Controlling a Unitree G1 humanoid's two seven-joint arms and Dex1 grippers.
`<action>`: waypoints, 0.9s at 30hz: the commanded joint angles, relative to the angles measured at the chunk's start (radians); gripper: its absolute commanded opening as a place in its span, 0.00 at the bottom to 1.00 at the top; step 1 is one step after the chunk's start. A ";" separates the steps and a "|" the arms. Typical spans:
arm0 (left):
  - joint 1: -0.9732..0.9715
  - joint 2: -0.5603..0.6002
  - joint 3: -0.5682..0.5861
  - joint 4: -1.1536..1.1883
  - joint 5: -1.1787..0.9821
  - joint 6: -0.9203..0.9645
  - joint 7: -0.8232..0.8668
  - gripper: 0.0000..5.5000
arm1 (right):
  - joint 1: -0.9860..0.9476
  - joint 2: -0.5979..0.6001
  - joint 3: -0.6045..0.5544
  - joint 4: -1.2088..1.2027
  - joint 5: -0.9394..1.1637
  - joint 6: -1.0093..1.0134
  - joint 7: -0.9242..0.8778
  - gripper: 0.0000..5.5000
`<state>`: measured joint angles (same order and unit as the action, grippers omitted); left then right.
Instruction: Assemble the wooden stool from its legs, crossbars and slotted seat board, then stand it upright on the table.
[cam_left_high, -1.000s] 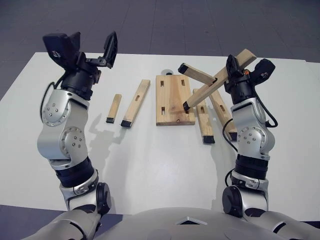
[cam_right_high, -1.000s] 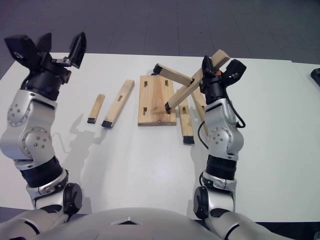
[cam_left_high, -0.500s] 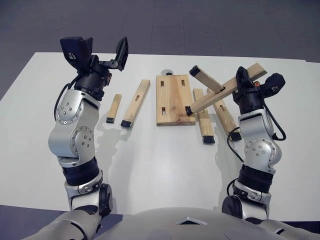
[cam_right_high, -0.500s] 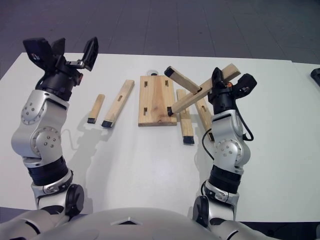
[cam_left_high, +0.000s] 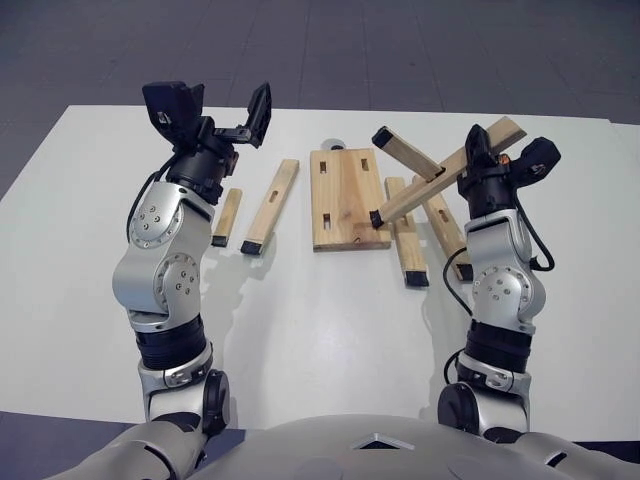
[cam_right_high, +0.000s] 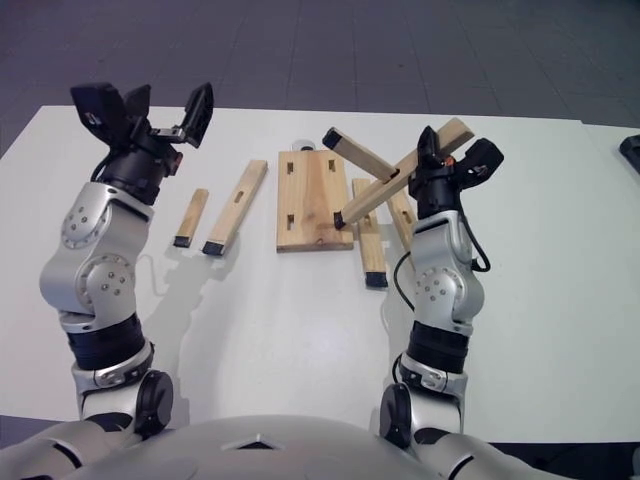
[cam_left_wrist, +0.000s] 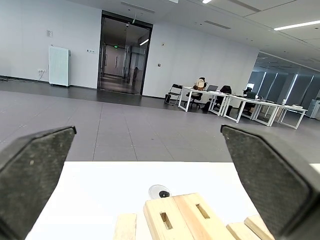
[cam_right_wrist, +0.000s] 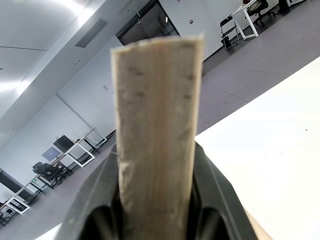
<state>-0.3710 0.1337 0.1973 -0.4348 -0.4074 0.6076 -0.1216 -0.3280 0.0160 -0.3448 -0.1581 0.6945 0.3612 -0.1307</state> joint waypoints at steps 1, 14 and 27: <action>-0.007 0.002 -0.011 0.021 -0.004 -0.012 -0.003 0.98 | -0.013 0.011 -0.029 0.040 0.007 -0.016 -0.015 0.19; 0.000 0.021 -0.044 0.038 0.012 -0.032 -0.020 0.98 | -0.021 -0.021 0.003 0.040 -0.045 -0.037 0.032 0.19; 0.011 0.025 -0.076 0.021 0.036 -0.042 -0.016 0.98 | 0.016 -0.105 0.177 0.063 -0.282 -0.064 0.112 0.19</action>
<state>-0.3699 0.1456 0.1282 -0.4046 -0.3848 0.5655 -0.1400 -0.3609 -0.0601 -0.1928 -0.1223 0.4866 0.2764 -0.0122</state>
